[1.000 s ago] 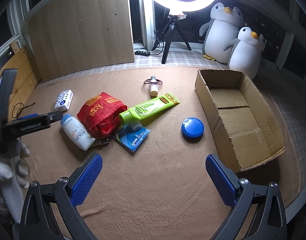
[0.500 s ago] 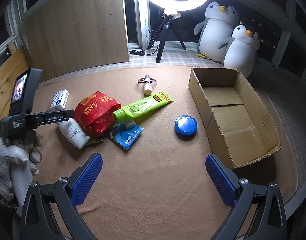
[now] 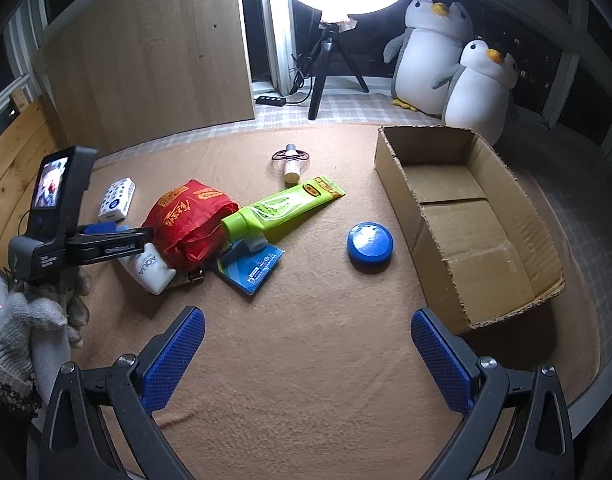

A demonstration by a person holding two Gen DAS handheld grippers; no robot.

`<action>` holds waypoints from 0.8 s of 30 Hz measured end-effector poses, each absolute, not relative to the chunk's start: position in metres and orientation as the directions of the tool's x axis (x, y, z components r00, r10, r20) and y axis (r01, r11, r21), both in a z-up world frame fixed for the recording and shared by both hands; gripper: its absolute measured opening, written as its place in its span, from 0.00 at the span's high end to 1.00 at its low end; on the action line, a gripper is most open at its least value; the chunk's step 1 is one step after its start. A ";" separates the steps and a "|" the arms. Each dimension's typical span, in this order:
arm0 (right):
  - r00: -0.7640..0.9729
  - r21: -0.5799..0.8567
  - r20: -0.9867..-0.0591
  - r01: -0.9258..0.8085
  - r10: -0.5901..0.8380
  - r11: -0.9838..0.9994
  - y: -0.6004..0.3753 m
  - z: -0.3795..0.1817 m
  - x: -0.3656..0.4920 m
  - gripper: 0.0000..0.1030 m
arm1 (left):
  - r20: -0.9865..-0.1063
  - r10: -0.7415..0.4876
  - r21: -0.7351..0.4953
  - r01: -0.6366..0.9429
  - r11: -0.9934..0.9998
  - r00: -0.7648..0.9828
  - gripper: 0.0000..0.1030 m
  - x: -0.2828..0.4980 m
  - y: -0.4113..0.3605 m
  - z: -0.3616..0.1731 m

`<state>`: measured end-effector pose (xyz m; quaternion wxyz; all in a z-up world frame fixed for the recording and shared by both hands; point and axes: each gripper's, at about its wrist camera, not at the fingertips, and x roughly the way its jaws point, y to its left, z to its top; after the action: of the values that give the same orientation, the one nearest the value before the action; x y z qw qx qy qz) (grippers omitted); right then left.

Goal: Organize objects
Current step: 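Close the left gripper around the white sunscreen bottle and lift it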

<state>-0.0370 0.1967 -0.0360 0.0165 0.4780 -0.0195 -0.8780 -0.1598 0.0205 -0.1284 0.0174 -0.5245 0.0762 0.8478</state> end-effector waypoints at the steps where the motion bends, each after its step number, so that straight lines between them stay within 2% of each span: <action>1: -0.542 0.049 -0.839 0.014 -0.049 -0.999 0.196 -0.036 -0.037 0.01 | -0.891 -0.063 0.130 -0.118 -0.984 -0.449 0.30 -0.162 0.023 -0.130; 16: -0.525 0.053 -0.848 0.047 -0.069 -0.998 0.183 -0.040 -0.038 0.01 | -0.891 -0.007 0.101 -0.184 -0.978 -0.455 0.30 -0.118 0.024 -0.129; 24: -0.510 0.089 -0.851 0.101 -0.128 -0.991 0.170 -0.044 -0.044 0.01 | -0.905 0.069 0.004 -0.172 -0.985 -0.419 0.30 -0.071 0.012 -0.141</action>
<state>-0.0440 0.1698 -0.0443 0.0658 0.4907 -0.0138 -0.8687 -0.0710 0.0118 -0.1408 0.0718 -0.5341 0.0482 0.8410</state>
